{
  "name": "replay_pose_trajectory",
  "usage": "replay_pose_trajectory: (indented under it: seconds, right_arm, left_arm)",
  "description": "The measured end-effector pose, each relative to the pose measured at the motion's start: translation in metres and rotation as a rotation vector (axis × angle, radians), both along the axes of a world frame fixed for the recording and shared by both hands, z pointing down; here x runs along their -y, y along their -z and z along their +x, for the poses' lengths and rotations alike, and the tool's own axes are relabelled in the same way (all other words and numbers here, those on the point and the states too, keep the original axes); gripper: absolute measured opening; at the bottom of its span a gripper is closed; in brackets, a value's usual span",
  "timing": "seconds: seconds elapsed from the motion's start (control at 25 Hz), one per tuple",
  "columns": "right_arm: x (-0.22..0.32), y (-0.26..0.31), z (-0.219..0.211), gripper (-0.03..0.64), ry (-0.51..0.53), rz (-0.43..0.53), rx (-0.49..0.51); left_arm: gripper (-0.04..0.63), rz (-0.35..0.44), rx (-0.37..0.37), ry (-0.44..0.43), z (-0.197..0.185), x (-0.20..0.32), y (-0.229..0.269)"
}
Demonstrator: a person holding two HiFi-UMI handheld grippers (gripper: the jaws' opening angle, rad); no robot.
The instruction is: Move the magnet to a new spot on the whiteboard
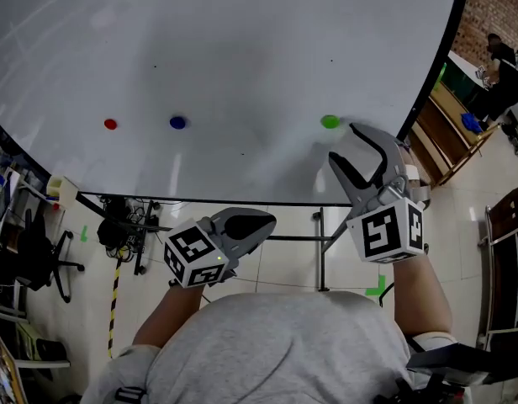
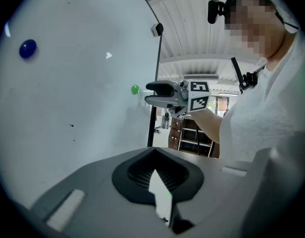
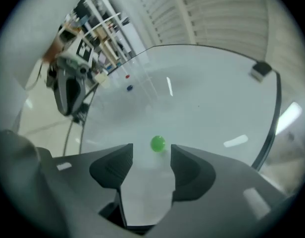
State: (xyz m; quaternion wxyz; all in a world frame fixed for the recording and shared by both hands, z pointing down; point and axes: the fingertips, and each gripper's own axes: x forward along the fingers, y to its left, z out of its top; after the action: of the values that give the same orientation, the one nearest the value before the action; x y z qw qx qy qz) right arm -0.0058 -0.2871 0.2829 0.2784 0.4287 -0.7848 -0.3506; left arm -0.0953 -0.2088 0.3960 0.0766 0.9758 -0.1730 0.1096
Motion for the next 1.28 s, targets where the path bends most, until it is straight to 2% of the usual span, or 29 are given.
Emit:
replay_pose_trajectory:
  seconds: [0.16,0.28,0.32,0.4,0.48,0.72,0.92,1.12,1.28]
  right_arm:
    - [-0.045,-0.032,-0.013,0.247,0.212,-0.371,0.409]
    - [-0.069,-0.075,-0.010,0.244,0.248,-0.547,0.550]
    - [-0.075,-0.090,-0.008,0.221,0.241,-0.586,0.576]
    - [-0.090,-0.112,-0.004,0.133,0.238,-0.640,0.619]
    - [-0.109,-0.121,-0.003,0.009,0.264,-0.662,0.661]
    - [-0.180,-0.137,0.006,0.005,0.343,-0.721,0.679]
    - [-0.254,-0.153,0.028,0.005,0.385,-0.797,0.710]
    - [-0.302,-0.175,0.051,0.005,0.359,-0.896,0.778]
    - [-0.324,-0.184,0.055,0.005,0.365,-0.931,0.782]
  left_arm:
    - [-0.015,-0.008,-0.011,-0.010,-0.008,0.000,-0.005]
    - [-0.015,-0.006,-0.020,-0.013,-0.012,-0.006,-0.007]
    - [-0.015,-0.007,-0.019,-0.017,-0.013,-0.009,-0.009]
    - [-0.015,-0.011,-0.013,-0.023,-0.014,-0.019,-0.011]
    - [-0.015,-0.012,-0.006,-0.023,-0.013,-0.033,-0.013]
    - [-0.015,-0.023,0.003,0.000,0.015,-0.097,-0.019]
    - [-0.015,-0.049,0.011,-0.004,0.058,-0.171,-0.032]
    - [-0.015,-0.111,0.046,-0.038,0.090,-0.227,-0.045]
    - [-0.015,-0.112,0.074,-0.071,0.101,-0.248,-0.044]
